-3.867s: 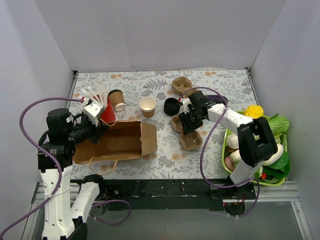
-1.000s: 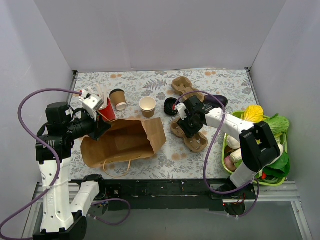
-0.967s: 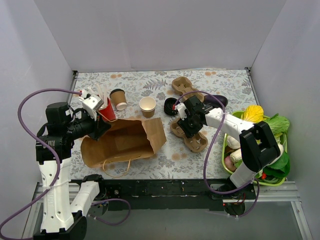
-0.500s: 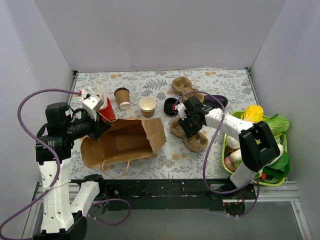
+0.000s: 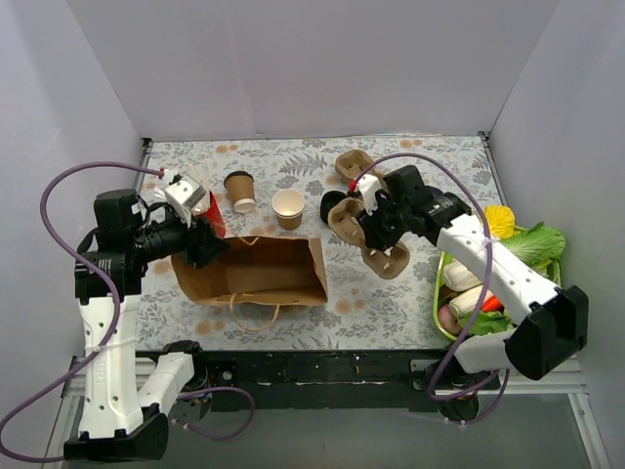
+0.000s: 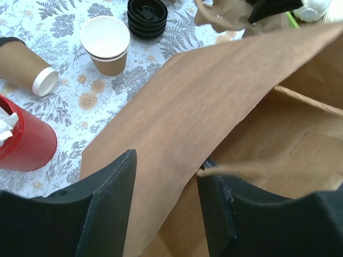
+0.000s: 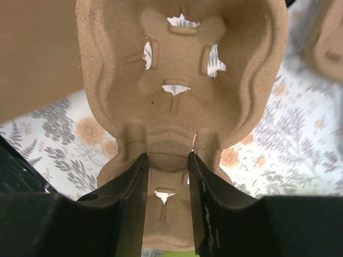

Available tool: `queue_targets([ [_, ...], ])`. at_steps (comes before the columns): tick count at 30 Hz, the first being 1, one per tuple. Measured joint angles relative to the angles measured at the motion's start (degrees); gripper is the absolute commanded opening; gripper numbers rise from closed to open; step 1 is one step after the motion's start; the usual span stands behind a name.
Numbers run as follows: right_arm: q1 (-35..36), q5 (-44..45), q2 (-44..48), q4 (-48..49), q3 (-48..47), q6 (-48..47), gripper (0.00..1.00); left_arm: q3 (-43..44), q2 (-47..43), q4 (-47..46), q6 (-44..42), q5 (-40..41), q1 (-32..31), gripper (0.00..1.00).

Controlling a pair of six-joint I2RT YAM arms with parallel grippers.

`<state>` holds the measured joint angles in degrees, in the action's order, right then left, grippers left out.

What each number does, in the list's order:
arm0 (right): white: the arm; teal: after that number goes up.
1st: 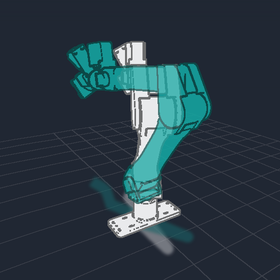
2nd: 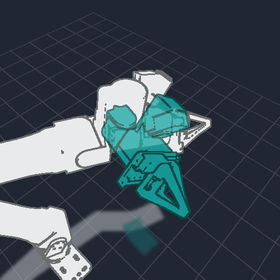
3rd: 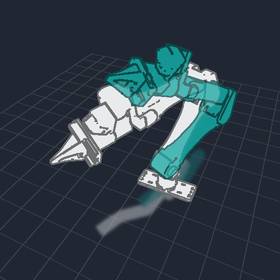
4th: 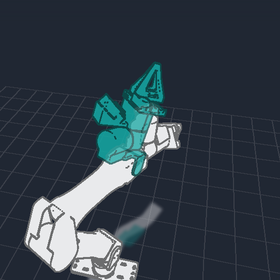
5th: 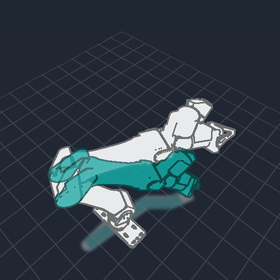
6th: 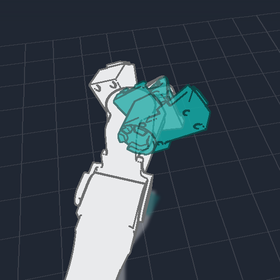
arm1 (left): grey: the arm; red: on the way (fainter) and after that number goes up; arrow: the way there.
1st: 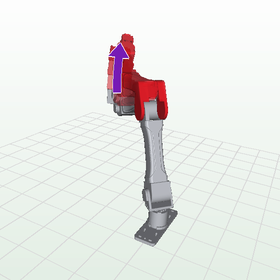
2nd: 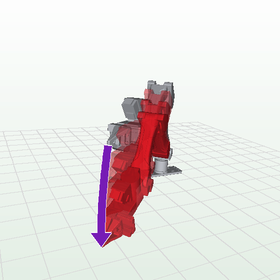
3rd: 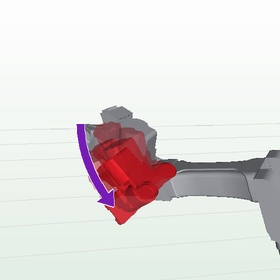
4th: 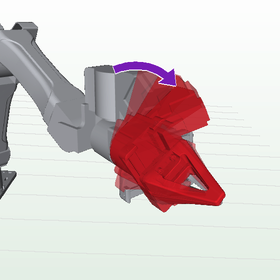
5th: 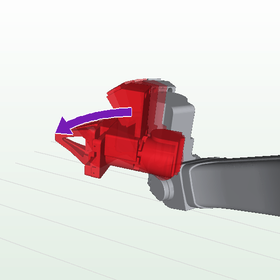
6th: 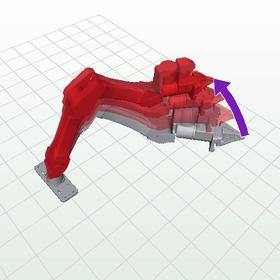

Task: Pack the takeout coffee

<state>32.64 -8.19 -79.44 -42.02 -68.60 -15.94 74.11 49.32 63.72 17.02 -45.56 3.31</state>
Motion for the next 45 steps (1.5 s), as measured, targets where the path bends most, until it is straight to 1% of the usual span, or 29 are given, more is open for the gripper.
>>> queue_targets([
  [3,0.0,-2.8,4.0,0.4,-2.9,-0.9,0.01,1.2,2.2,-0.5,-0.7,-0.6,0.0,0.61],
  [5,0.0,-4.9,6.0,0.9,-5.0,-1.0,0.01,2.7,3.4,-1.3,-0.9,-0.3,0.0,0.65],
  [9,0.0,-10.8,7.3,3.4,-11.7,-1.0,0.01,5.8,3.9,-3.8,-2.3,0.3,0.0,0.65],
  [10,0.0,-12.4,7.0,3.7,-14.1,-1.0,0.01,6.6,4.1,-4.0,-3.0,0.4,0.0,0.63],
  [13,0.1,-16.9,4.7,4.5,-22.8,-1.0,0.01,8.3,5.7,-3.9,-5.4,0.3,0.0,0.63],
  [15,0.5,-19.6,2.5,5.9,-28.9,-1.0,0.01,8.3,7.4,-3.7,-6.6,0.4,0.0,0.68],
  [20,3.0,-24.3,-1.9,9.0,-39.1,-1.0,0.01,4.1,10.3,-7.2,-5.6,1.4,0.0,0.68],
  [24,7.0,-25.9,-3.6,13.7,-40.7,-1.0,0.01,5.0,10.7,-11.0,-2.3,1.9,0.1,0.68],
  [27,9.7,-26.4,-5.7,18.0,-41.0,-0.7,0.01,8.5,11.0,-14.2,0.2,2.0,0.1,0.68],
  [32,11.4,-26.5,-13.6,22.5,-46.9,1.1,0.01,13.5,11.1,-18.1,1.9,2.1,0.1,0.68],
  [35,11.6,-26.5,-16.2,24.0,-48.2,2.2,0.01,14.0,12.1,-18.8,1.5,2.2,0.1,0.69],
  [40,12.0,-26.5,-16.6,25.0,-48.3,2.8,0.01,13.9,16.9,-18.1,-1.4,3.0,0.1,0.7],
  [43,12.5,-26.5,-16.1,26.1,-48.0,2.9,0.01,12.7,20.2,-16.9,-3.5,3.0,0.1,0.66],
  [45,12.7,-26.5,-15.5,26.4,-47.4,2.9,0.01,11.6,22.0,-16.6,-4.5,3.1,0.1,0.62],
])
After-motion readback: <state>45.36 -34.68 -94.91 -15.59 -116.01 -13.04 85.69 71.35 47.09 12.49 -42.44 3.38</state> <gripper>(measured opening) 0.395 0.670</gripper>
